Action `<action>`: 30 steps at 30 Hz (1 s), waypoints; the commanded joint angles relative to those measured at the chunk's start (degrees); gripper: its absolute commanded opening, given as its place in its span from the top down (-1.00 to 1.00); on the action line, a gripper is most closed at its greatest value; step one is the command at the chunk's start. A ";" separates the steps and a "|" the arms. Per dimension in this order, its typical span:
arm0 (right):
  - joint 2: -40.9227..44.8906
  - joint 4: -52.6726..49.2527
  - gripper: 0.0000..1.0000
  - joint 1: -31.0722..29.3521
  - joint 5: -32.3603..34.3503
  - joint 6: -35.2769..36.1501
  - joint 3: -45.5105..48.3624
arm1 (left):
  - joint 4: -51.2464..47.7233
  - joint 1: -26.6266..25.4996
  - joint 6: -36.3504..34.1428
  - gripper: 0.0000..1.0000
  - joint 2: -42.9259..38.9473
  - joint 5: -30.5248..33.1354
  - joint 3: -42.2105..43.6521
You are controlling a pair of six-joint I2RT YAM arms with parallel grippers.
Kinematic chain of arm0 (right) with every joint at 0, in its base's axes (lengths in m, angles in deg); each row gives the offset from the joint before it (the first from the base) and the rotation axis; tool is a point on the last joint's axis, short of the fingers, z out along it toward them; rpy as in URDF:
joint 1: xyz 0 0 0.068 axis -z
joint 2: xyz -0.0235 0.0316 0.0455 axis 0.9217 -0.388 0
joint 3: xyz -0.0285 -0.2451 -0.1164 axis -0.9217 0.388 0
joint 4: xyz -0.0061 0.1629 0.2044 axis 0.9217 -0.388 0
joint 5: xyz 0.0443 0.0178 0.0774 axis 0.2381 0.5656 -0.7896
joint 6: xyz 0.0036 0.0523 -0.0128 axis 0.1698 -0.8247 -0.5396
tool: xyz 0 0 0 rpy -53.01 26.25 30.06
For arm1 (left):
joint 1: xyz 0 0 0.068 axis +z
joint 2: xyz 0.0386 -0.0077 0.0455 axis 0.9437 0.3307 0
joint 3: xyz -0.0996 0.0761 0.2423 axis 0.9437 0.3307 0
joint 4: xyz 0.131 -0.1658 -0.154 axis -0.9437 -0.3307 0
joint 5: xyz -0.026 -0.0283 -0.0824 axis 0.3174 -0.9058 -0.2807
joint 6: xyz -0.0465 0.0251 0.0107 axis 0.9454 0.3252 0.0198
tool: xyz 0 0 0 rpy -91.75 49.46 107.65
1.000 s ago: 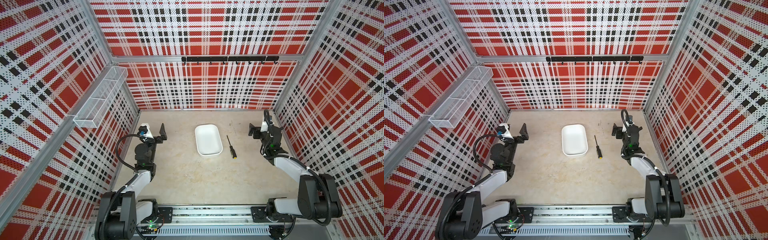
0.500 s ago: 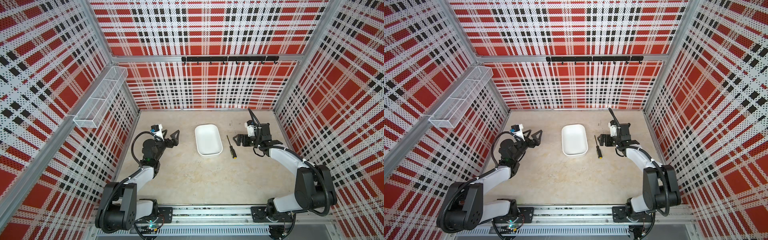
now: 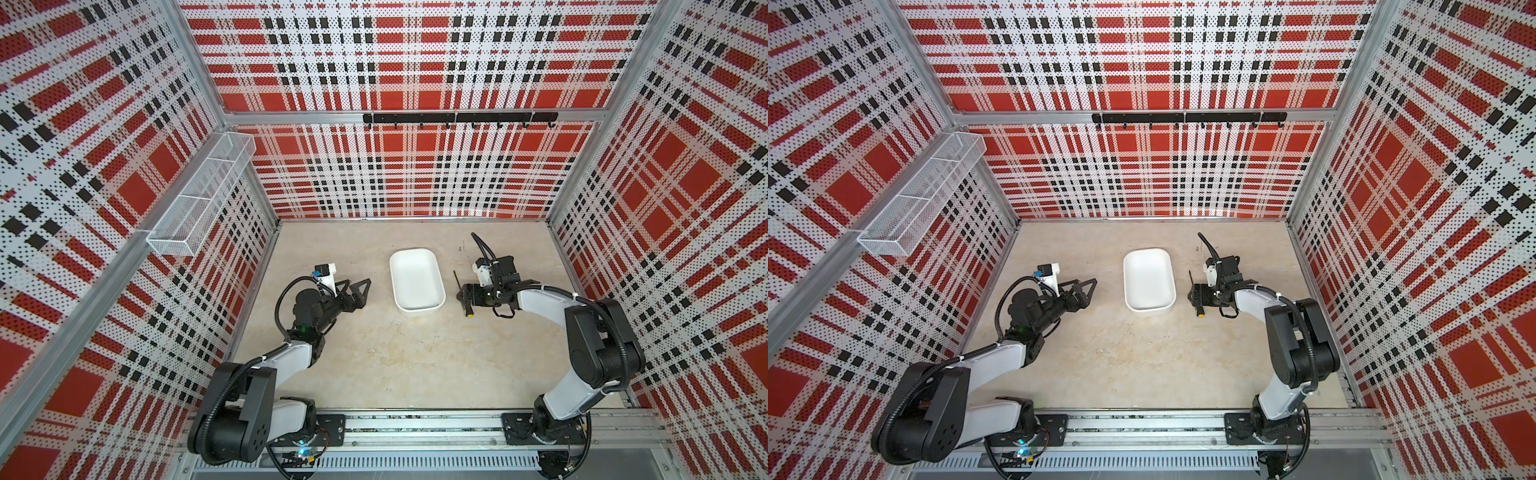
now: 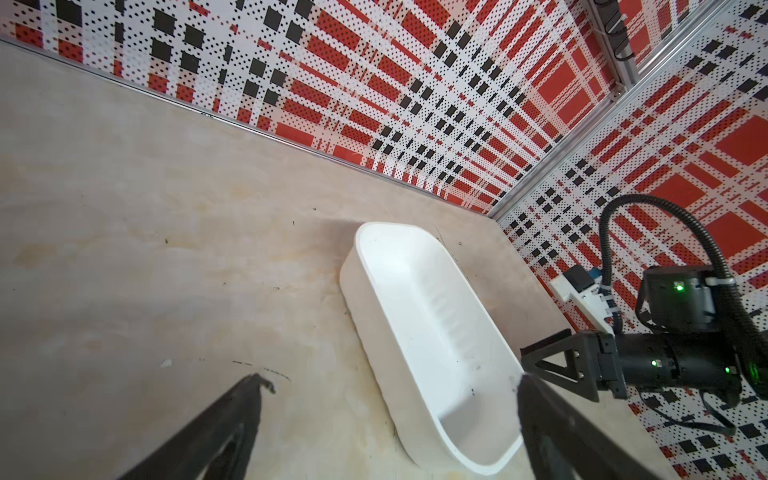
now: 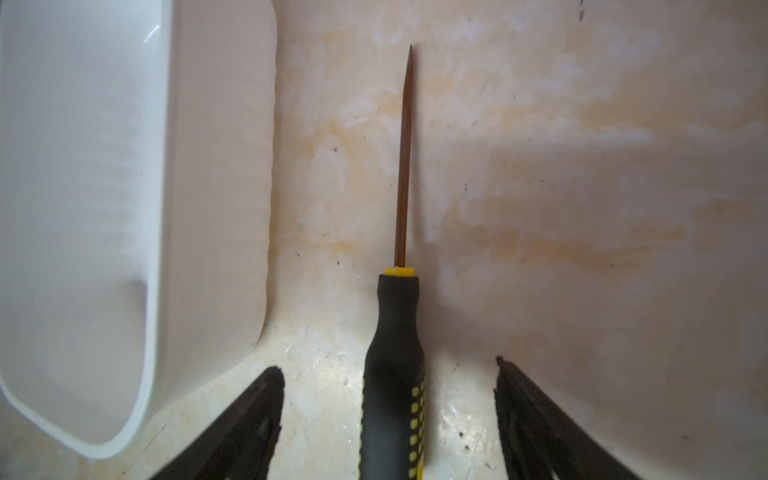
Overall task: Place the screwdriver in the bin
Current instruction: 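Lower the right gripper and close it on the screwdriver's black handle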
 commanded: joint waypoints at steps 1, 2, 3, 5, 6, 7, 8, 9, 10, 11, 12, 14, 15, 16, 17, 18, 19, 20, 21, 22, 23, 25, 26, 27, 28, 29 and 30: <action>-1.48 0.01 -0.55 -1.18 0.60 -0.71 -1.71 | -0.34 -0.32 0.94 -0.96 1.07 -3.16 -0.98; -1.62 -0.16 -0.51 -1.45 0.60 -0.73 -2.00 | -0.31 -0.24 1.03 -0.96 1.42 -3.87 -1.22; -1.85 -0.63 -0.47 -1.94 0.79 -0.57 -2.31 | -0.44 -0.28 1.08 -0.96 2.00 -4.51 -1.56; -2.36 -2.09 -0.43 -2.87 2.45 -0.18 -3.31 | -0.72 -0.32 1.21 -0.96 2.93 -5.31 -1.84; -2.67 -3.05 -0.39 -3.22 3.29 0.12 -3.78 | -0.83 -0.27 1.21 -0.96 3.43 -5.77 -2.04; -3.07 -3.91 -0.36 -3.61 4.09 0.39 -4.41 | -0.99 -0.32 1.17 -0.96 3.98 -5.98 -2.20; -3.38 -4.61 -0.33 -3.84 4.85 0.49 -4.67 | -1.20 -0.32 1.17 -0.96 4.41 -6.07 -2.30; -3.93 -5.53 -0.30 -4.01 5.67 0.49 -5.23 | -1.39 -0.32 1.13 -0.96 4.89 -6.07 -2.41; -4.36 -6.23 -0.24 -4.16 6.04 0.57 -5.67 | -1.47 -0.32 1.12 -0.96 5.28 -6.08 -2.43; -4.66 -6.66 -0.20 -4.25 6.13 0.67 -5.86 | -1.74 -0.40 1.04 -0.96 5.57 -6.08 -2.66; -4.92 -6.84 -0.18 -4.31 6.29 0.67 -5.90 | -2.17 -0.43 0.95 -0.96 5.85 -5.82 -2.84; -5.13 -7.13 -0.11 -4.57 7.05 0.58 -5.86 | -3.01 -0.40 0.53 -0.96 6.10 -5.49 -3.22; -5.24 -7.26 -0.09 -4.64 7.43 0.58 -5.87 | -3.45 -0.50 0.22 -0.96 6.12 -5.46 -3.43; -5.33 -7.39 -0.06 -4.74 7.62 0.58 -5.90 | -3.92 -0.51 -0.03 -0.96 6.11 -5.35 -3.67; -5.40 -7.56 -0.04 -4.89 7.68 0.59 -5.88 | -4.46 -0.56 -0.38 -0.96 6.11 -5.29 -3.79; -5.50 -7.73 -0.02 -4.90 7.72 0.66 -5.91 | -4.88 -0.53 -0.66 -0.96 6.04 -5.16 -3.96; -5.52 -7.87 -0.01 -5.02 8.01 0.58 -5.91 | -5.23 -0.75 -0.95 -0.96 6.03 -4.96 -4.00; -5.67 -8.13 0.00 -5.09 8.28 0.70 -5.84 | -5.32 -0.64 -1.14 -0.96 6.00 -4.85 -4.05; -5.77 -8.40 0.03 -5.31 8.65 0.67 -5.97 | -5.44 -0.74 -1.24 -0.96 5.96 -4.70 -4.07; -5.94 -8.68 0.04 -5.42 8.92 0.75 -6.02 | -5.45 -0.76 -1.33 -0.96 5.94 -4.60 -4.01; -6.03 -9.01 0.05 -5.49 9.28 0.76 -6.08 | -5.56 -0.84 -1.42 -0.96 5.94 -4.43 -3.99; -6.10 -9.37 0.09 -5.68 9.78 0.76 -6.22 | -5.71 -0.89 -1.60 -0.96 6.07 -4.41 -3.98; -6.12 -9.59 0.13 -5.69 9.99 0.67 -6.26 | -5.71 -0.93 -1.60 -0.96 6.11 -4.41 -3.95; -6.21 -9.76 0.18 -5.82 10.13 0.61 -6.35 | -5.77 -0.94 -1.69 -0.96 6.11 -4.51 -3.92; -6.19 -9.77 0.23 -5.81 10.13 0.50 -6.43 | -5.80 -0.93 -1.73 -0.96 6.04 -4.49 -3.98; -6.21 -9.99 0.30 -5.93 10.09 0.41 -6.41 | -5.85 -0.94 -1.75 -0.96 6.02 -4.47 -3.99; -6.16 -10.10 0.37 -5.94 10.02 0.36 -6.39 | -5.89 -0.95 -1.73 -0.96 5.94 -4.42 -3.99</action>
